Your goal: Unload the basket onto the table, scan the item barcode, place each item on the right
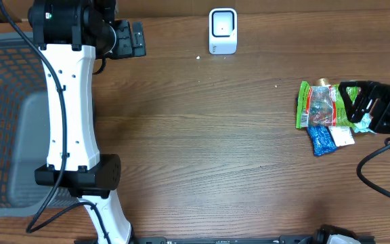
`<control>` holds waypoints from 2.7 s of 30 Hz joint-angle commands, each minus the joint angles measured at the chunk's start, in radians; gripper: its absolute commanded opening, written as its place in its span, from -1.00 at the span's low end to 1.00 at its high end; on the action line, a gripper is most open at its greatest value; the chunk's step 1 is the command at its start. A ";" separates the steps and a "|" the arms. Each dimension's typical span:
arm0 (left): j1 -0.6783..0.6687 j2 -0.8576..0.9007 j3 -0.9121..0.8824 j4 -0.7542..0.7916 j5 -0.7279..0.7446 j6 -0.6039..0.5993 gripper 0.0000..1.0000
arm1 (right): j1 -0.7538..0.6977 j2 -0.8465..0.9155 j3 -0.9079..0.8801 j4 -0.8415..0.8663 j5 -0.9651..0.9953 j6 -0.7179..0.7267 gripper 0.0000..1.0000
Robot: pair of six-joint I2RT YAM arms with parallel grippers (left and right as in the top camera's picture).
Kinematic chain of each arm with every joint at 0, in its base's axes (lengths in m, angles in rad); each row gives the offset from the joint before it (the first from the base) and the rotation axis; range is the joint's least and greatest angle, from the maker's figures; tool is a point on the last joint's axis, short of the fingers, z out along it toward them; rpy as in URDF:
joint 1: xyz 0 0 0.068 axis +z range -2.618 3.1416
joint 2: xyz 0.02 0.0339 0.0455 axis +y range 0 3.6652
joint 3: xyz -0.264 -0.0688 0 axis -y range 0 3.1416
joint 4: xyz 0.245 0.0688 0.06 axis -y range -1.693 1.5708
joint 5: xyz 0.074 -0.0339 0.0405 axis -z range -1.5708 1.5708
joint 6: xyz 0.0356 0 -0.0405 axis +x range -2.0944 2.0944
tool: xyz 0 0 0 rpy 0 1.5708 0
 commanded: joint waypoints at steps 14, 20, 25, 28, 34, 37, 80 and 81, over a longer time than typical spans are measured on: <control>-0.006 0.012 0.001 0.002 0.009 -0.014 0.99 | 0.262 -0.323 -0.547 0.565 0.250 -0.142 1.00; -0.006 0.012 0.001 0.002 0.009 -0.014 1.00 | 0.265 -0.620 -1.016 0.912 0.248 -0.122 1.00; -0.006 0.012 0.001 0.002 0.009 -0.014 1.00 | 0.290 -0.848 -1.331 1.124 0.264 -0.101 1.00; -0.006 0.012 0.001 0.002 0.009 -0.014 0.99 | 0.315 -0.979 -1.515 1.225 0.272 -0.101 1.00; -0.006 0.012 0.001 0.002 0.009 -0.014 0.99 | 0.356 -1.085 -1.703 1.379 0.287 -0.101 1.00; -0.006 0.012 0.001 0.002 0.009 -0.014 0.99 | 0.362 -1.131 -1.775 1.445 0.286 -0.100 1.00; -0.016 0.002 -0.018 0.002 0.009 -0.014 0.99 | 0.363 -1.160 -1.786 1.360 0.279 -0.101 1.00; -0.022 -0.011 -0.040 0.003 0.009 -0.014 1.00 | 0.363 -1.160 -1.786 1.360 0.279 -0.101 1.00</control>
